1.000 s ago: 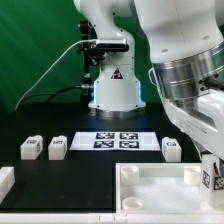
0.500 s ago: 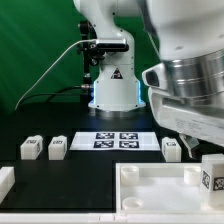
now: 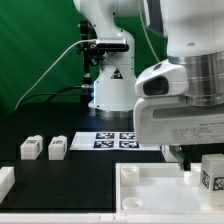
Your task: Assemble one leg
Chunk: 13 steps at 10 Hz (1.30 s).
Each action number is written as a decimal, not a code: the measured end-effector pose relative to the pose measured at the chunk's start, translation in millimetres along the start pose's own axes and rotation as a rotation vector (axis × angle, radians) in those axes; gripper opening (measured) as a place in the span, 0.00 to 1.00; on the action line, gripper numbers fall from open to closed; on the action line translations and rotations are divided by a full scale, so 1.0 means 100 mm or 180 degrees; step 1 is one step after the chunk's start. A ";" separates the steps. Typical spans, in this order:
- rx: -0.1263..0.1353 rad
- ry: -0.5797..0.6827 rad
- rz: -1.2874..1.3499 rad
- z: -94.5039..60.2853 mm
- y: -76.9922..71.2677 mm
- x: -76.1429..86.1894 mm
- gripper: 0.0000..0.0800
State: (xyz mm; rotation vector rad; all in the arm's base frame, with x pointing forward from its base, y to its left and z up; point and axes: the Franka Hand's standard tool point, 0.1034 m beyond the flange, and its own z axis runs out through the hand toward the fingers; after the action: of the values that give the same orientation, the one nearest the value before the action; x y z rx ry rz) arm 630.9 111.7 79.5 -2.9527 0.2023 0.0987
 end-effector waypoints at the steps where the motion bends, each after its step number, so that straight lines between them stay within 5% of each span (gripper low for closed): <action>1: 0.0011 -0.0003 0.0021 0.00 -0.01 0.00 0.81; 3: 0.0019 -0.0006 0.0130 0.01 -0.02 -0.01 0.78; 5: 0.0059 -0.0022 0.0947 0.01 -0.05 -0.01 0.38; 7: 0.0090 -0.0040 0.1589 0.01 -0.05 -0.01 0.38; 11: 0.0531 -0.0151 0.3868 0.03 0.03 0.02 0.37; 13: 0.0567 -0.0170 0.3835 0.03 0.03 0.01 0.37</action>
Offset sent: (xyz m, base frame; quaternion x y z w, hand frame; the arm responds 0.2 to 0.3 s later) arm 0.0000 0.0000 0.0000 0.0000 0.0000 0.2667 0.9638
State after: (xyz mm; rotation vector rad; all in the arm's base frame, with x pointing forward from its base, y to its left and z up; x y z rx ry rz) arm 631.4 108.8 75.5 -2.2172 1.7863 0.2815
